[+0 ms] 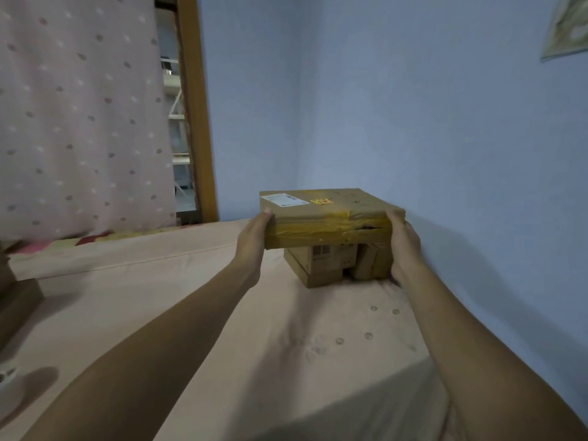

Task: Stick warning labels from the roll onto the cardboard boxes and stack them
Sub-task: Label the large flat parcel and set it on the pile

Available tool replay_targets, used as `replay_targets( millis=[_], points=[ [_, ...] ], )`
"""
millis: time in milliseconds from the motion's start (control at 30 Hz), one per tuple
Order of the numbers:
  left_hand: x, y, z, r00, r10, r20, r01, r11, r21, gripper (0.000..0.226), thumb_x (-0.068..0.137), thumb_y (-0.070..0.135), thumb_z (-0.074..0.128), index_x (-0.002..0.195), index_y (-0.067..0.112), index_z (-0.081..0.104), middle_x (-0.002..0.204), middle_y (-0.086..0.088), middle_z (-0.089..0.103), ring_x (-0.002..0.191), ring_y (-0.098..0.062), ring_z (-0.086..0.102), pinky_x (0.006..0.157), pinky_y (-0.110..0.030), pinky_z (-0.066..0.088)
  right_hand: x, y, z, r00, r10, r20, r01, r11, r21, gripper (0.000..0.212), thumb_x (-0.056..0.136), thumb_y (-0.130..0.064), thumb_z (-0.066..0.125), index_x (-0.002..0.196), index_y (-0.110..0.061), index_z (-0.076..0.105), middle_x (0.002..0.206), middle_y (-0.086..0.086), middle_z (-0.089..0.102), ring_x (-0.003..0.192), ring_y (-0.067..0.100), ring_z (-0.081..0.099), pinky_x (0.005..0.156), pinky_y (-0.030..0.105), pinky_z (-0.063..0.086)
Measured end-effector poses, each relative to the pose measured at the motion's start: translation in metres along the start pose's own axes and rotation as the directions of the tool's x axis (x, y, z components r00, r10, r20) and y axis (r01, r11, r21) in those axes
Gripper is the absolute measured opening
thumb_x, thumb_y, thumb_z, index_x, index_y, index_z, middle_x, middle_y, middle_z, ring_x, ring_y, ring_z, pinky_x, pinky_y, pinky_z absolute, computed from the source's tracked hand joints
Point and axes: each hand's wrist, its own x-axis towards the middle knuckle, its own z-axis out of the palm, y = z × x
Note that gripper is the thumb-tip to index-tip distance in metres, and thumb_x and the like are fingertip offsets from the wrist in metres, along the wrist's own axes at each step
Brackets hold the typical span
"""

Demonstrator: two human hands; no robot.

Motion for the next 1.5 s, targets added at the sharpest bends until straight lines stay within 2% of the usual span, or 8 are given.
replay_targets(
  millis=[133,400,500,667,1033,1133,1300,1500],
  points=[
    [0.026,-0.013,0.028,0.998,0.024,0.049,-0.028,0.996,0.083,0.037,0.094,0.058,0.059,0.120,0.032,0.060,0.116,0.012,0.060,0.110,-0.010,0.055,0.088,-0.025,0.039,0.052,0.016,-0.006,0.995,0.033,-0.089,-0.034,0.999,-0.011,0.073,0.079,-0.070,0.063,0.126,-0.016,0.052,0.123,0.007,0.064,0.110,0.027,0.064,0.099,0.049,0.055],
    [0.066,-0.057,0.053,0.999,0.001,0.051,-0.010,0.984,0.180,0.097,0.072,0.083,0.063,0.152,0.032,0.042,0.147,0.008,0.051,0.132,-0.018,0.050,0.110,-0.041,0.043,0.096,0.040,-0.001,0.977,0.015,-0.212,-0.091,0.930,-0.355,0.053,0.107,-0.049,0.040,0.152,-0.023,0.041,0.150,0.015,0.044,0.132,0.036,0.047,0.099,0.039,0.041],
    [0.072,-0.065,0.062,0.999,0.024,0.047,-0.032,0.983,0.183,0.094,0.079,0.075,0.065,0.156,0.029,0.036,0.151,0.006,0.047,0.135,-0.019,0.047,0.112,-0.042,0.042,0.100,0.045,0.005,0.979,-0.022,-0.204,-0.040,0.954,-0.296,0.050,0.107,-0.040,0.044,0.152,-0.016,0.041,0.146,0.014,0.052,0.130,0.034,0.051,0.091,0.033,0.041],
    [0.080,-0.070,0.081,0.997,0.037,0.061,-0.050,0.972,0.230,0.094,0.083,0.071,0.066,0.158,0.026,0.031,0.158,0.004,0.040,0.142,-0.021,0.042,0.116,-0.046,0.038,0.101,0.048,0.009,0.989,0.005,-0.147,-0.041,0.970,-0.238,0.052,0.105,-0.043,0.048,0.151,-0.018,0.043,0.142,0.006,0.055,0.127,0.028,0.054,0.109,0.044,0.047],
    [0.071,-0.061,0.074,1.000,0.027,-0.005,-0.023,0.942,0.334,0.080,0.092,0.063,0.057,0.156,0.020,0.035,0.159,0.000,0.039,0.144,-0.024,0.039,0.117,-0.047,0.036,0.090,0.061,0.006,0.994,-0.034,-0.102,-0.002,0.942,-0.335,0.026,0.104,-0.043,0.049,0.088,-0.022,0.046,0.084,-0.003,0.049,0.082,0.018,0.049,0.060,0.032,0.033],
    [0.062,-0.055,0.063,0.999,0.039,-0.002,-0.035,0.913,0.407,0.072,0.094,0.060,0.056,0.152,0.020,0.042,0.152,0.002,0.048,0.138,-0.023,0.046,0.111,-0.042,0.041,0.074,0.059,0.014,0.997,-0.058,-0.057,0.030,0.912,-0.410,0.020,0.104,-0.041,0.050,0.108,-0.022,0.052,0.099,-0.002,0.056,0.093,0.018,0.054,0.074,0.033,0.041],
    [0.039,-0.039,0.037,0.989,0.142,0.027,-0.130,0.789,0.600,0.053,0.099,0.047,0.056,0.145,0.019,0.051,0.148,0.000,0.053,0.132,-0.021,0.050,0.095,-0.031,0.040,0.046,0.051,0.023,0.992,-0.129,-0.010,0.104,0.842,-0.529,0.024,0.105,-0.041,0.049,0.117,-0.021,0.054,0.117,0.002,0.061,0.106,0.024,0.056,0.088,0.037,0.044],
    [0.016,-0.009,-0.018,0.979,0.151,0.135,-0.182,0.372,0.910,0.058,0.099,0.053,0.050,0.147,0.020,0.049,0.153,-0.003,0.047,0.138,-0.025,0.043,0.108,-0.043,0.042,0.012,0.018,0.041,0.968,-0.213,0.132,0.246,0.701,-0.669,0.047,0.107,-0.046,0.041,0.146,-0.022,0.049,0.145,0.006,0.054,0.132,0.030,0.051,0.101,0.044,0.043]
  ],
)
